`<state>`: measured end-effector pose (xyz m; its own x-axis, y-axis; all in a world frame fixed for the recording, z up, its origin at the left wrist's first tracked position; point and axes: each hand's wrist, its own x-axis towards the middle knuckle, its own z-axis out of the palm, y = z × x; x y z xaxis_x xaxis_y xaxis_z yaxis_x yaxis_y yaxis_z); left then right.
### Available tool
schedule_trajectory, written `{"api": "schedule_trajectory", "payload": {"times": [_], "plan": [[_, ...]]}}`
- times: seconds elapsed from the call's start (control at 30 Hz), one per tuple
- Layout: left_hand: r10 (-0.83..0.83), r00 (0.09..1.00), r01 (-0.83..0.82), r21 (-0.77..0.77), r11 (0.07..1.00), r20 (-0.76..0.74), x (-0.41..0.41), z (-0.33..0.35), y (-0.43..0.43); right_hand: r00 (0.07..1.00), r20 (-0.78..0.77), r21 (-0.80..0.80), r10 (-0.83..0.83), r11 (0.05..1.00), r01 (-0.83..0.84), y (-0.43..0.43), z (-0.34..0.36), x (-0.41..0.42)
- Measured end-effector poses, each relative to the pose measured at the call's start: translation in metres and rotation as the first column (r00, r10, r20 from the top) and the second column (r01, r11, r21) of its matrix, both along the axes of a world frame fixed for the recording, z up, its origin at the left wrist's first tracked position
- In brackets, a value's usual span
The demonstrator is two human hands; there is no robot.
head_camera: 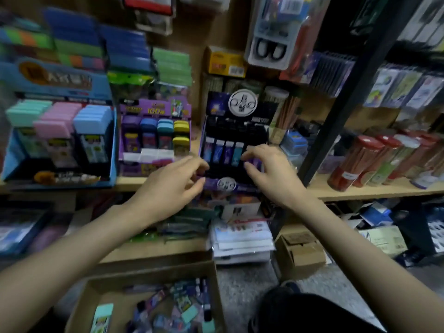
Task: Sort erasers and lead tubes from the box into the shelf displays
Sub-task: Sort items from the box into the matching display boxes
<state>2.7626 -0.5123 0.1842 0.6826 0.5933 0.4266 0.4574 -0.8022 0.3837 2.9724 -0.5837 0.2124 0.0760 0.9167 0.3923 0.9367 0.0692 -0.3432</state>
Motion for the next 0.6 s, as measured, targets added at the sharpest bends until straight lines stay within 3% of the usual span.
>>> {"api": "schedule_trajectory", "payload": {"times": [0.1, 0.2, 0.33, 0.6], "plan": [[0.028, 0.959, -0.041, -0.042, 0.998, -0.281, -0.040, -0.048, -0.017, 0.994, -0.009, -0.178, 0.110, 0.978, -0.109, -0.018, -0.033, -0.026], [0.039, 0.904, -0.151, -0.233, 0.961, -0.427, -0.078, -0.109, -0.028, 0.987, -0.057, -0.320, 0.150, 0.934, -0.161, -0.028, -0.088, -0.049], [0.097, 0.882, -0.325, -0.446, 0.834, -0.461, -0.118, -0.192, -0.040, 0.980, -0.157, -0.545, 0.125, 0.816, -0.191, -0.035, -0.174, -0.075], [0.164, 0.878, -0.472, -0.761, 0.444, -0.449, -0.165, -0.330, -0.073, 0.979, -0.204, -0.835, -0.011, 0.524, -0.168, -0.059, -0.336, -0.110]]}}
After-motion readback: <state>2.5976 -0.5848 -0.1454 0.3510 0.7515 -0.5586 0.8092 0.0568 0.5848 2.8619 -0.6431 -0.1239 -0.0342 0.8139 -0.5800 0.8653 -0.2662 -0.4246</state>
